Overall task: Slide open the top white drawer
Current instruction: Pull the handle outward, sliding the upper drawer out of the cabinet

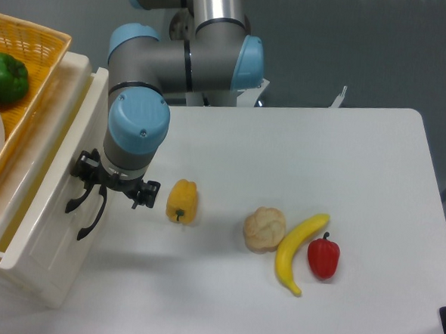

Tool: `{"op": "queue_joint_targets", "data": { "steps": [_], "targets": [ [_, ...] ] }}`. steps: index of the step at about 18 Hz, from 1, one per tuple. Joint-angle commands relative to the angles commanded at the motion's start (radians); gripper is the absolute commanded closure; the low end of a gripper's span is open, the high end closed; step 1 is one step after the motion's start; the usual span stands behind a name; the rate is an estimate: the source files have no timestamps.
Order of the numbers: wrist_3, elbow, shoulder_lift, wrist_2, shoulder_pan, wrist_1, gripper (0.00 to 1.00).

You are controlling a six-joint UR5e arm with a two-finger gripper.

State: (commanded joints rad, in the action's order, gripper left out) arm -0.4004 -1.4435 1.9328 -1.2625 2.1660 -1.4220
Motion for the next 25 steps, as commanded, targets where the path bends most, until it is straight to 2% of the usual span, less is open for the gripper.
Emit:
{"op": "queue_joint_targets", "data": {
  "steps": [25],
  "targets": [
    [-0.094, 0.023, -0.002, 0.000, 0.110, -0.003, 0.00]
  ]
}}
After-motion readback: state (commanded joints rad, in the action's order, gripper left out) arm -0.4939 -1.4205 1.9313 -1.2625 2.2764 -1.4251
